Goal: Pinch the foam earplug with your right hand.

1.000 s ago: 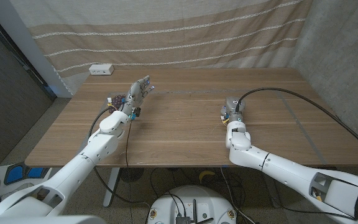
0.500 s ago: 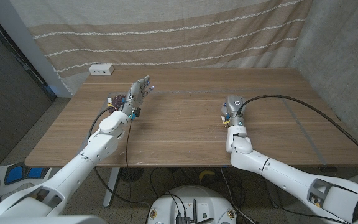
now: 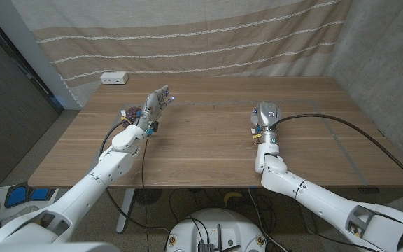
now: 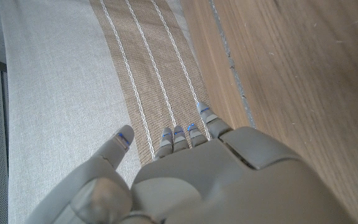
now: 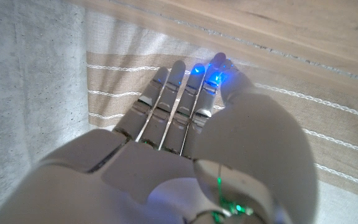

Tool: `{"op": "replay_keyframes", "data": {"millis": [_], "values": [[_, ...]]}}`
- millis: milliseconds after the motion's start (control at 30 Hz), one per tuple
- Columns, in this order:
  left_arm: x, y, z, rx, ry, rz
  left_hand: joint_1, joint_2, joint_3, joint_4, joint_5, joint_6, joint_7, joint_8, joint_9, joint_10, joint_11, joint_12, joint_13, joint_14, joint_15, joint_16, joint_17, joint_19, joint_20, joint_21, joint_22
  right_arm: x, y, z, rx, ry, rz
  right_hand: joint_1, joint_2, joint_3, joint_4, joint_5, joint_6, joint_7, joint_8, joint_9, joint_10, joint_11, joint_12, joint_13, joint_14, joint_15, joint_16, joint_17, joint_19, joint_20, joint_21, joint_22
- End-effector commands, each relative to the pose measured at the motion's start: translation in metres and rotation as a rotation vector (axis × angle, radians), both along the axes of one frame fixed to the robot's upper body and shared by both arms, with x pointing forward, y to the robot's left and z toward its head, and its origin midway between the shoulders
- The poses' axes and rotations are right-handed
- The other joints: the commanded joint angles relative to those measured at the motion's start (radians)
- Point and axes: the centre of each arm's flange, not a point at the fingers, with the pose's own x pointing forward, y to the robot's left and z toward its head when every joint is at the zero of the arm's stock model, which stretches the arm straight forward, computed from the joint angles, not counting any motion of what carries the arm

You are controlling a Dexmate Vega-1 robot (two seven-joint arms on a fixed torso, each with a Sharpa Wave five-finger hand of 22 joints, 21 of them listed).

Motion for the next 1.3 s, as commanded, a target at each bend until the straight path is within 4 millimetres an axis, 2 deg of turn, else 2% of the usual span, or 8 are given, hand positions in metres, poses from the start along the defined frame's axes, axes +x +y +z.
{"op": "replay_keyframes", "data": {"millis": [33,133,233,367,667,733,933,1300], "values": [[0.000,0.000,0.001,0.000,-0.004,-0.007,0.007,0.066,-0.001,-0.008,0.000,-0.004,0.003,-0.001,0.005,0.000,0.006,0.003,0.004,-0.002,-0.005,-0.001,0.000,0.000,0.008,-0.001,0.004,-0.020,0.001,0.021,0.018,-0.147,0.064,0.013,0.015,0.010,-0.003,0.011,0.004,0.007,0.055,0.061,0.055,-0.040,0.006,0.006,0.015,-0.147,0.006,0.007,0.014,0.003,0.011,0.003],[0.000,0.000,0.001,0.002,-0.005,-0.009,0.007,0.065,-0.001,-0.009,0.000,-0.004,0.004,-0.001,0.005,0.000,0.006,0.003,0.004,-0.002,-0.005,-0.001,0.000,0.000,0.008,-0.001,0.004,-0.028,0.002,0.030,0.027,-0.186,0.092,0.014,0.015,0.013,-0.003,0.019,0.005,0.004,0.061,0.065,0.061,-0.037,0.008,0.010,0.025,-0.149,0.007,0.012,0.024,0.013,0.017,0.004],[0.000,-0.001,0.002,0.002,-0.006,-0.011,0.007,0.065,-0.002,-0.010,0.000,-0.004,0.004,-0.001,0.005,-0.001,0.006,0.003,0.004,-0.002,-0.004,-0.001,0.000,0.000,0.008,-0.001,0.004,-0.036,0.003,0.037,0.034,-0.205,0.127,0.010,0.015,0.025,0.001,0.040,-0.003,0.005,0.073,0.078,0.072,-0.037,0.013,0.020,0.040,-0.144,-0.001,0.015,0.046,0.045,0.030,0.006],[0.000,-0.001,0.002,0.002,-0.008,-0.012,0.007,0.064,-0.003,-0.012,0.000,-0.004,0.004,-0.001,0.005,-0.001,0.006,0.003,0.004,-0.002,-0.005,-0.001,0.000,0.000,0.008,-0.002,0.004,-0.041,0.003,0.044,0.053,-0.208,0.169,0.001,0.013,0.040,0.006,0.074,-0.010,0.006,0.092,0.097,0.089,-0.036,0.022,0.033,0.071,-0.142,-0.009,0.017,0.068,0.060,0.045,0.008],[-0.001,-0.001,0.001,-0.001,-0.007,-0.017,0.008,0.064,-0.004,-0.016,0.000,-0.005,0.004,-0.001,0.005,-0.001,0.006,0.003,0.004,-0.002,-0.003,-0.001,-0.001,0.000,0.008,-0.002,0.004,-0.046,0.001,0.052,0.103,-0.188,0.257,-0.024,-0.006,0.066,0.013,0.149,-0.026,0.016,0.136,0.145,0.111,-0.030,0.036,0.066,0.116,-0.139,-0.025,0.032,0.102,0.047,0.074,0.014],[-0.001,-0.001,0.001,0.000,-0.007,-0.018,0.008,0.064,-0.004,-0.017,-0.001,-0.005,0.004,-0.001,0.005,-0.001,0.006,0.003,0.004,-0.002,-0.004,-0.001,-0.001,0.000,0.008,-0.002,0.004,-0.044,-0.003,0.054,0.158,-0.145,0.336,-0.026,-0.009,0.068,0.013,0.155,-0.027,0.015,0.141,0.149,0.108,-0.032,0.036,0.069,0.119,-0.139,-0.025,0.036,0.100,0.047,0.075,0.015],[-0.001,0.000,0.001,-0.005,-0.005,-0.017,0.008,0.065,-0.005,-0.018,-0.001,-0.006,0.005,-0.001,0.004,-0.001,0.005,0.003,0.004,-0.002,-0.003,-0.001,-0.001,0.000,0.008,-0.002,0.004,-0.043,-0.008,0.058,0.240,-0.094,0.417,-0.033,-0.014,0.076,0.014,0.179,-0.042,0.022,0.155,0.169,0.098,-0.028,0.033,0.083,0.113,-0.136,-0.033,0.051,0.088,0.061,0.082,0.022],[-0.001,0.001,0.001,0.000,-0.008,-0.016,0.008,0.066,-0.006,-0.021,-0.001,-0.006,0.006,-0.001,0.004,-0.001,0.007,0.003,0.004,-0.002,-0.003,-0.001,0.000,0.000,0.009,-0.002,0.004,-0.038,-0.019,0.067,0.397,0.003,0.635,-0.039,-0.015,0.082,0.015,0.201,-0.051,0.025,0.171,0.187,0.101,-0.022,0.036,0.097,0.114,-0.134,-0.032,0.071,0.089,0.058,0.092,0.024]]}}
